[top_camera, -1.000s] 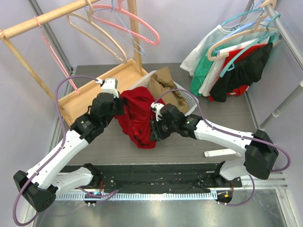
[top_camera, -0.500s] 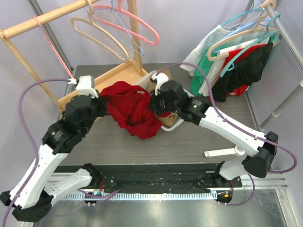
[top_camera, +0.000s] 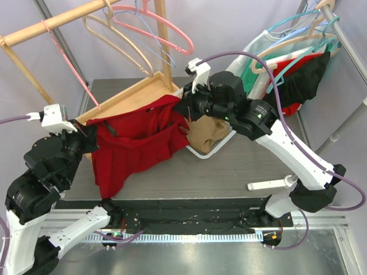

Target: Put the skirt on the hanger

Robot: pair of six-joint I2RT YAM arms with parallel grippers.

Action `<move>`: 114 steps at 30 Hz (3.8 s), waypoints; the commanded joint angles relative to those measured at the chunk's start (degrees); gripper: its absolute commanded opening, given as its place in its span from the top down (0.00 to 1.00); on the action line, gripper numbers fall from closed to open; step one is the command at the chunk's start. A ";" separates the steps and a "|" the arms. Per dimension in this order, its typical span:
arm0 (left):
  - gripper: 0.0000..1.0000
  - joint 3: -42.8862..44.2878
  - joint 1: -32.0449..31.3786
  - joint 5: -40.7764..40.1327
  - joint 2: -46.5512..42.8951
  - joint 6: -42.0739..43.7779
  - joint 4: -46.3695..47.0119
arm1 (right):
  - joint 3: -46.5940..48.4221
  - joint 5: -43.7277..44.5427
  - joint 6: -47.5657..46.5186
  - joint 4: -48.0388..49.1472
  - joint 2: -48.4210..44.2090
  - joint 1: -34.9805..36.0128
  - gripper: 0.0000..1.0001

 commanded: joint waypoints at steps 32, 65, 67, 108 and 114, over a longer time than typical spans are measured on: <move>1.00 -30.76 0.35 5.58 1.96 -21.18 4.84 | -12.69 3.55 -5.21 9.87 2.46 -2.11 0.00; 1.00 -34.19 0.35 12.36 5.82 -29.97 3.97 | 34.26 -12.54 -7.24 36.58 39.45 7.81 0.13; 1.00 -34.19 0.43 12.35 6.00 -31.03 2.73 | 34.26 -12.19 -7.33 37.02 40.77 8.69 0.12; 1.00 -31.64 0.35 17.63 13.38 -23.21 10.03 | 35.05 -4.01 -12.43 31.22 35.50 -6.68 0.12; 1.00 -31.29 0.35 17.45 14.00 -23.21 10.11 | 36.72 -5.68 -11.90 30.70 38.22 -6.68 0.14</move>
